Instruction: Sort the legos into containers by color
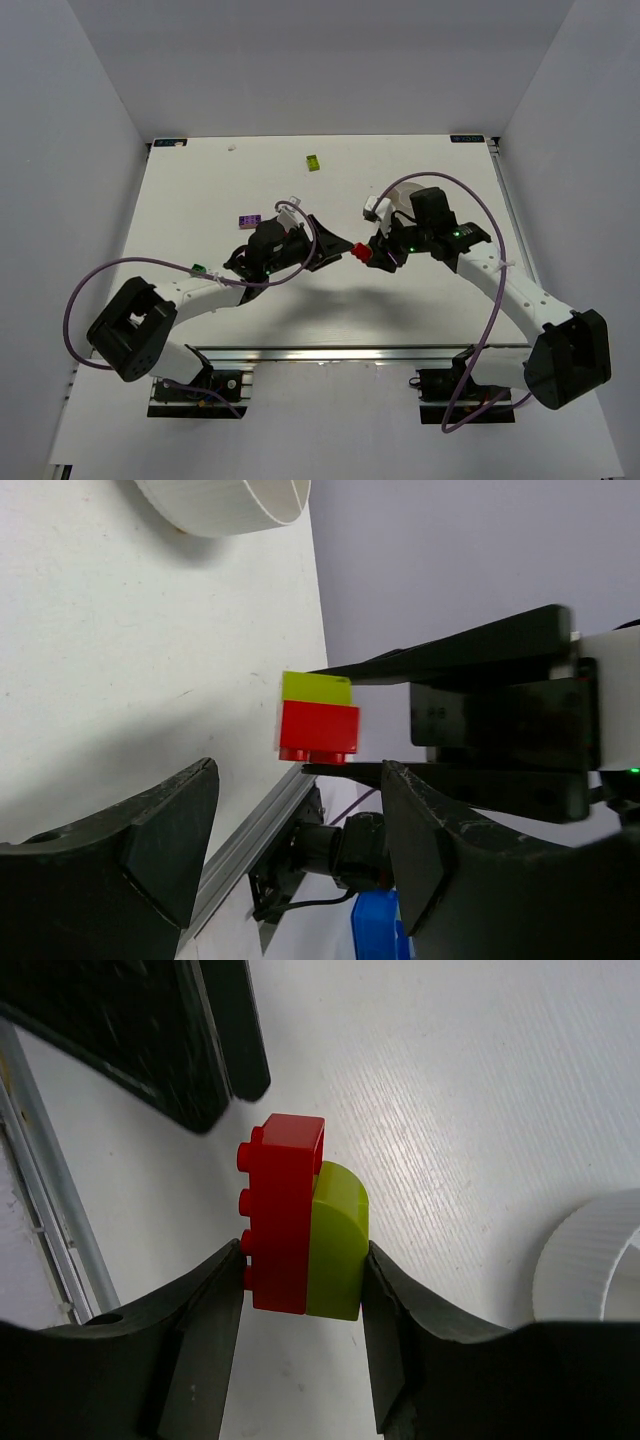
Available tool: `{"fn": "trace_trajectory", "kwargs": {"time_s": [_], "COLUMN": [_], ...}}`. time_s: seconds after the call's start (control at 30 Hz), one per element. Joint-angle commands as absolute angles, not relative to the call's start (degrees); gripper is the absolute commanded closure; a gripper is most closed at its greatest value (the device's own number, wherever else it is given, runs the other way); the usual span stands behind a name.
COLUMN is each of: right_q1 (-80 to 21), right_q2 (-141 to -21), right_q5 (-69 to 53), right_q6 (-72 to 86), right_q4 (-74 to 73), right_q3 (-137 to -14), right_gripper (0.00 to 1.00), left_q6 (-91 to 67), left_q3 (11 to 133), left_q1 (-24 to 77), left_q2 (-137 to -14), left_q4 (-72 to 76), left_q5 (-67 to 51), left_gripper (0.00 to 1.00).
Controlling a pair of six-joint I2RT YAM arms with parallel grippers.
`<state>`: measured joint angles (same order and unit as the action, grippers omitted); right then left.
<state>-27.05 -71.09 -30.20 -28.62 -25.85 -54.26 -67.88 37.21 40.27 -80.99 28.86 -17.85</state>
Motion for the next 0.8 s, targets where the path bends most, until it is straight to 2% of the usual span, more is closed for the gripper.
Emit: {"fn": "trace_trajectory", "kwargs": {"time_s": [0.0, 0.43, 0.53, 0.57, 0.63, 0.77], "right_q1": [-28.3, -30.8, -30.8, -30.8, -30.8, -30.9], "right_q2": [-71.8, -71.5, -71.5, -71.4, -71.4, -71.2], "right_q5": [-30.8, -30.5, -30.5, -30.4, -30.5, -31.1], "right_q6": [-26.6, -25.9, -25.9, -25.9, -25.8, -25.9], "right_q4": [-23.2, -22.8, -22.8, -22.8, -22.8, -22.9], "right_q3": [-57.9, -57.4, -57.4, -57.4, -57.5, -57.6], "right_gripper": [0.96, 0.96, 0.95, 0.94, 0.93, 0.83], "left_q6": [-66.4, -64.7, -64.6, -64.5, -64.5, -63.7], "left_q3": [39.7, 42.7, 42.7, 42.6, 42.7, 43.2], "left_q1": [41.3, 42.9, 43.2, 43.2, 43.2, 43.2], "left_q2": [-81.4, -83.8, -84.5, -84.6, -85.1, -85.3], "left_q4": [28.6, 26.3, 26.0, 26.0, 26.0, 25.5], "left_q5": [-18.2, -17.6, -17.7, -17.8, -18.0, -17.8], "left_gripper": [0.25, 0.26, 0.34, 0.41, 0.48, 0.61]}}
